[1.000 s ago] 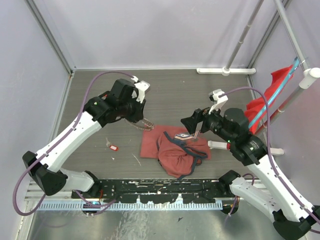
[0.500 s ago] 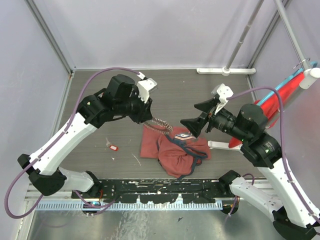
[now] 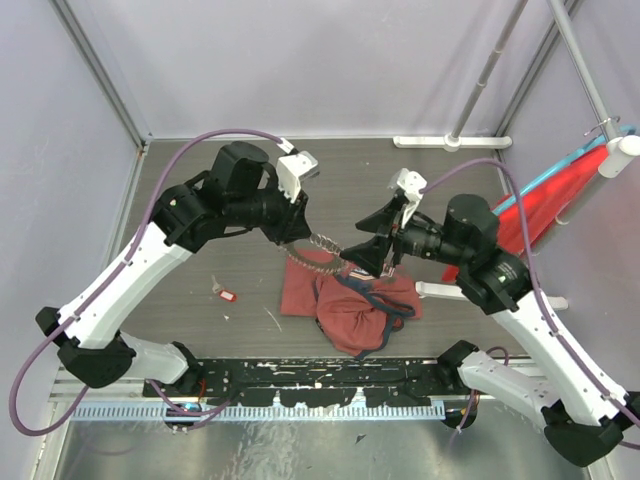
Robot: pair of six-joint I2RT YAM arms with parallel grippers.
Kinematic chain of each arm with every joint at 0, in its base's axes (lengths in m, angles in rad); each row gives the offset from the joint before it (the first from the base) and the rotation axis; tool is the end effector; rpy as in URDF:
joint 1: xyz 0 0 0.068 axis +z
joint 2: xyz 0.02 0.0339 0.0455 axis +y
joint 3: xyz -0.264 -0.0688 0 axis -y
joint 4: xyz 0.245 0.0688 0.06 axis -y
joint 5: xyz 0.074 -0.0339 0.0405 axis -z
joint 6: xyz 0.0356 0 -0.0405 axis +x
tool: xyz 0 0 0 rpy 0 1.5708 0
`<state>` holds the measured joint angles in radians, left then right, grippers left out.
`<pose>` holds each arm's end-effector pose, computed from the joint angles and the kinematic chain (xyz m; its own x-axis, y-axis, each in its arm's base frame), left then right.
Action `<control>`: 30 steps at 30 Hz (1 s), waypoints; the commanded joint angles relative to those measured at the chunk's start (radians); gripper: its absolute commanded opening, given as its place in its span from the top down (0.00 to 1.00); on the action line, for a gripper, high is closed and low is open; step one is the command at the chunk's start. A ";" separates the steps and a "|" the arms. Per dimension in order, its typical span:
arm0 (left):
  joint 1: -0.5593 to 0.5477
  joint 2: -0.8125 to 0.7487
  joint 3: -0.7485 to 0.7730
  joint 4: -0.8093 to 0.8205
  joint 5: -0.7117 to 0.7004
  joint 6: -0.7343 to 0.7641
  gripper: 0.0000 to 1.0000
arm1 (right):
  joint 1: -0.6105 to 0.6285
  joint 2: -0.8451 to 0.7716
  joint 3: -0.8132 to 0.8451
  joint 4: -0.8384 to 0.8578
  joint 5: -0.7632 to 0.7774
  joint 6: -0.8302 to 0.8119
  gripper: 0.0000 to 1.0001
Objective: Put the keys on the keyring
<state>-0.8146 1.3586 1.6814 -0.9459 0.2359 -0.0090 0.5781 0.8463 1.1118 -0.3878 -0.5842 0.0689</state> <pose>0.1764 -0.1991 0.4428 -0.4079 0.4197 -0.8108 0.8339 0.5329 -0.1437 0.1305 0.1086 0.4207 -0.1649 -0.0390 -0.9855 -0.9051 0.4031 0.1355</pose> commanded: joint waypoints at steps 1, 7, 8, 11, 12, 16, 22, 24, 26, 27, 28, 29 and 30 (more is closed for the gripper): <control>-0.005 0.017 0.051 0.014 0.032 0.000 0.88 | 0.088 0.014 -0.033 0.118 0.081 0.059 0.21; -0.009 0.017 0.060 0.014 0.056 0.011 0.88 | 0.173 0.067 -0.021 0.114 0.195 -0.012 0.21; -0.012 0.017 0.060 0.013 0.061 0.014 0.87 | 0.174 0.074 -0.016 0.115 0.199 -0.024 0.21; -0.013 0.014 0.062 0.010 0.079 0.021 0.87 | 0.175 0.091 -0.003 0.114 0.208 -0.067 0.21; -0.013 0.013 0.063 0.008 0.089 0.023 0.87 | 0.175 0.094 -0.003 0.117 0.208 -0.082 0.21; -0.014 0.010 0.064 0.007 0.103 0.027 0.87 | 0.174 0.108 -0.003 0.132 0.189 -0.120 0.20; -0.016 0.005 0.065 0.009 0.108 0.024 0.87 | 0.174 0.157 -0.002 0.187 0.122 -0.095 0.28; -0.016 0.004 0.066 0.011 0.109 0.023 0.87 | 0.174 0.170 -0.005 0.201 0.123 -0.086 0.31; -0.016 0.005 0.065 0.011 0.109 0.021 0.87 | 0.175 0.181 -0.007 0.213 0.129 -0.077 0.34; -0.018 0.004 0.067 0.010 0.110 0.021 0.87 | 0.174 0.186 -0.009 0.215 0.133 -0.076 0.36; -0.018 0.003 0.067 0.010 0.111 0.021 0.87 | 0.175 0.189 -0.008 0.216 0.136 -0.076 0.38; -0.017 0.001 0.067 0.009 0.111 0.021 0.87 | 0.174 0.194 -0.007 0.216 0.138 -0.077 0.40; -0.018 -0.001 0.067 0.009 0.112 0.021 0.87 | 0.174 0.196 -0.009 0.216 0.138 -0.078 0.42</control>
<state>-0.8276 1.3830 1.7077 -0.9478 0.3225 0.0071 0.7502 1.0435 1.0687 -0.2489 -0.4393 -0.0174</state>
